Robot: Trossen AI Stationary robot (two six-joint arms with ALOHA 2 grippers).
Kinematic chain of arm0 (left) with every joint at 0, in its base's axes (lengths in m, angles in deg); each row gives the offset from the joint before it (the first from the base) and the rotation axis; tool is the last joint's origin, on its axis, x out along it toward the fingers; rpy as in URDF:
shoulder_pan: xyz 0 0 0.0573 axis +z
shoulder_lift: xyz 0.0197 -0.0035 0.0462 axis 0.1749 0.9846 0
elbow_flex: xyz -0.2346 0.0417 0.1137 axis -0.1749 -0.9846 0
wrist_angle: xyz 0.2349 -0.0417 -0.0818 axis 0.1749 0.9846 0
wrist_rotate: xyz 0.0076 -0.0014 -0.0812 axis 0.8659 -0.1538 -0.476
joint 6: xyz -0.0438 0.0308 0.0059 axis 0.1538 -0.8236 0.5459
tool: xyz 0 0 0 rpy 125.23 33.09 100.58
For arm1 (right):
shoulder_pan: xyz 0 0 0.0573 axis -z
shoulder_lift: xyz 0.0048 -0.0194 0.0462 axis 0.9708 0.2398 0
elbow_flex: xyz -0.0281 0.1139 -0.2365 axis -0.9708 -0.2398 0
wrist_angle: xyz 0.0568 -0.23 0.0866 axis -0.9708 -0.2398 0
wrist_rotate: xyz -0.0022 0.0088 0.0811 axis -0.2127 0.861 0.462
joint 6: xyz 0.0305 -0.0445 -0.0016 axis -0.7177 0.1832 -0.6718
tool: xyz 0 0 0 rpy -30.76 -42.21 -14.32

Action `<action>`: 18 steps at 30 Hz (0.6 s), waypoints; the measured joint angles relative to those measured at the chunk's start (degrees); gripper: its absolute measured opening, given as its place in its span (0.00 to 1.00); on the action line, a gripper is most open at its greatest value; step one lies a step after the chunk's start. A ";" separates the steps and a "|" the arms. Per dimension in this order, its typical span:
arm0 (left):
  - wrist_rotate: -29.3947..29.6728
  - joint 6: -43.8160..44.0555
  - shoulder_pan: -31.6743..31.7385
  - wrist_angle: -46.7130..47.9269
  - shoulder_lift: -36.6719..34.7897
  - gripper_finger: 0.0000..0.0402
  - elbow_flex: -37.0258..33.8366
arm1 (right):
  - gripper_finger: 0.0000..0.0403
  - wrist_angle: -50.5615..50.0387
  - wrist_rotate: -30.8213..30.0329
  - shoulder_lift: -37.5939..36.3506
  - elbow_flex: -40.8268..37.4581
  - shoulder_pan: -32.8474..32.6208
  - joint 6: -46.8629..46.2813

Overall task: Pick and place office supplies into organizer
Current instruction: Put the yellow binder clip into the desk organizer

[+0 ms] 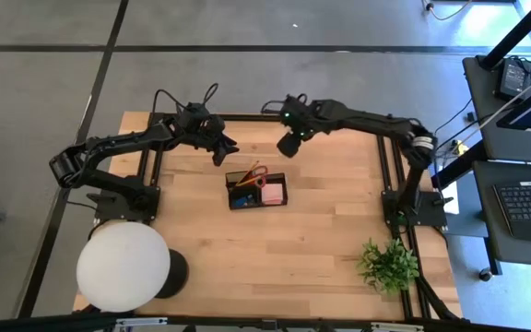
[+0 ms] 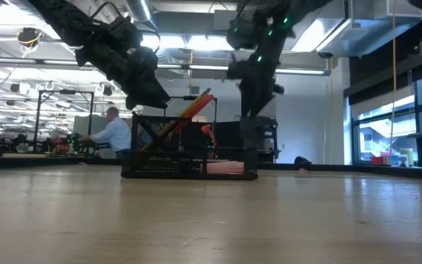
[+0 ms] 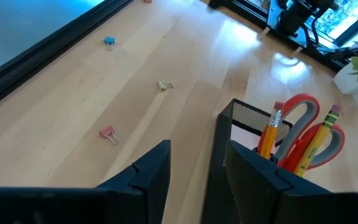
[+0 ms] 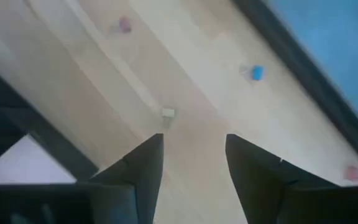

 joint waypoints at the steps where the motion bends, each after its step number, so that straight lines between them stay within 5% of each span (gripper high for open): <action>1: 0.03 0.56 0.00 -0.11 0.00 0.37 0.00 | 0.44 0.52 0.16 1.27 0.00 -0.16 -0.47; 18: 0.08 2.49 0.00 -0.17 -0.01 0.37 -0.01 | 0.44 7.12 1.58 12.57 -0.04 -1.06 -3.69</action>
